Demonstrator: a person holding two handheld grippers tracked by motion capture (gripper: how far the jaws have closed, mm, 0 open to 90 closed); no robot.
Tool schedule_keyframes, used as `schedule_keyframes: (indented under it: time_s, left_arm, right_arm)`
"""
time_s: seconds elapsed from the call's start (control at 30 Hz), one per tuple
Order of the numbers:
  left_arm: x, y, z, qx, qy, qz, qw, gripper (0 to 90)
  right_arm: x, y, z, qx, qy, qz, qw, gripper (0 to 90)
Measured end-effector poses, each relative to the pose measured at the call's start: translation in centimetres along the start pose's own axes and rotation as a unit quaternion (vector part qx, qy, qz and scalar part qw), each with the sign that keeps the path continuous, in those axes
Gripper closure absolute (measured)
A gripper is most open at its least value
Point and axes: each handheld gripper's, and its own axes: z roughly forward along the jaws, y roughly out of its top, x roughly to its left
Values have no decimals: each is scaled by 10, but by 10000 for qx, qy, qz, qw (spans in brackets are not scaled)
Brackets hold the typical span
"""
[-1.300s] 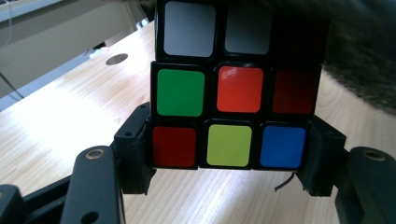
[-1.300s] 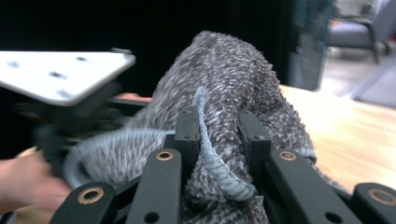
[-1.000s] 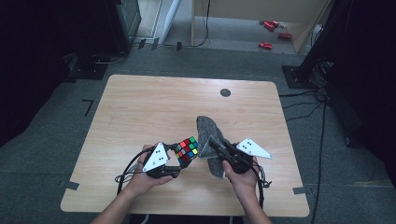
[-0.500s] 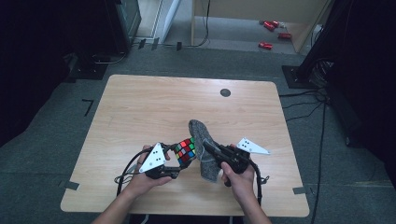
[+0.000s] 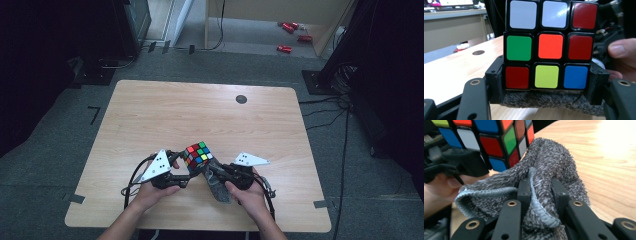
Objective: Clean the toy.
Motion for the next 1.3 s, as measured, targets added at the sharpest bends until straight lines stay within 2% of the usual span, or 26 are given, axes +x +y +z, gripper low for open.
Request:
schedule_keyframes:
  time_s: [0.1, 0.2, 0.23, 0.27, 0.33, 0.37, 0.43, 0.57, 0.6, 0.67, 0.77, 0.9, 1.03, 1.07, 1.13, 1.17, 1.2, 1.23, 1.3]
  left_arm:
    - [1, -1, 0, 13, -3, -24, 10000, 350]
    - [0, -2, 2, 33, -41, -24, 10000, 350]
    - [-1, -2, 3, 40, -59, -21, 10000, 351]
    - [-3, -2, 4, 64, -85, -13, 9999, 350]
    - [-4, -3, 5, 82, -120, -33, 9999, 350]
    - [-4, -3, 5, 96, -118, -45, 9999, 350]
    - [-2, -3, 4, 101, -120, -74, 9998, 350]
    - [0, -3, 4, 69, -11, -130, 9999, 350]
    - [0, -3, 5, 89, 68, -123, 9999, 350]
    - [1, -3, 6, 159, 324, -110, 9993, 350]
    - [6, -5, 7, 287, 585, -220, 9976, 350]
    - [13, -12, 10, 551, 839, -405, 9941, 350]
    - [18, -20, 16, 879, 1010, -522, 9896, 350]
    - [19, -21, 17, 998, 1083, -522, 9877, 350]
    - [22, -25, 21, 1248, 1169, -588, 9835, 350]
    - [23, -27, 21, 1325, 1183, -616, 9822, 350]
    - [24, -28, 23, 1424, 1215, -614, 9804, 350]
    - [25, -30, 25, 1584, 1244, -602, 9777, 350]
    - [25, -32, 28, 1802, 1260, -602, 9737, 350]
  right_arm:
    - [1, 8, -10, -447, -74, 85, 9989, 741]
    - [0, 14, -23, -990, -185, 260, 9946, 738]
    - [-1, 15, -25, -1130, -143, 363, 9928, 738]
    - [-2, 15, -25, -1161, -63, 439, 9922, 738]
    - [0, 13, -21, -1006, 53, 389, 9942, 741]
    - [1, 11, -19, -944, 10, 328, 9950, 743]
    - [1, 9, -15, -786, 43, 377, 9962, 746]
    - [-1, 7, -10, -329, 129, 323, 9989, 743]
    - [-2, 7, -9, -205, 21, 241, 9995, 741]
    - [-4, 6, -8, -45, -381, 111, 9992, 740]
    - [-12, 6, -14, -45, -983, 2, 9951, 739]
    - [-28, 11, -31, -268, -1459, 230, 9887, 739]
    - [-40, 14, -44, -323, -1940, 178, 9803, 735]
    - [-42, 14, -46, -312, -2022, 166, 9787, 733]
    - [-46, 14, -49, -229, -2301, 37, 9729, 730]
    - [-48, 13, -50, -148, -2409, 10, 9704, 729]
    - [-50, 12, -51, -113, -2434, 44, 9698, 728]
    - [-53, 11, -51, -79, -2448, 115, 9695, 726]
    - [-58, 8, -51, 15, -2552, 172, 9667, 724]
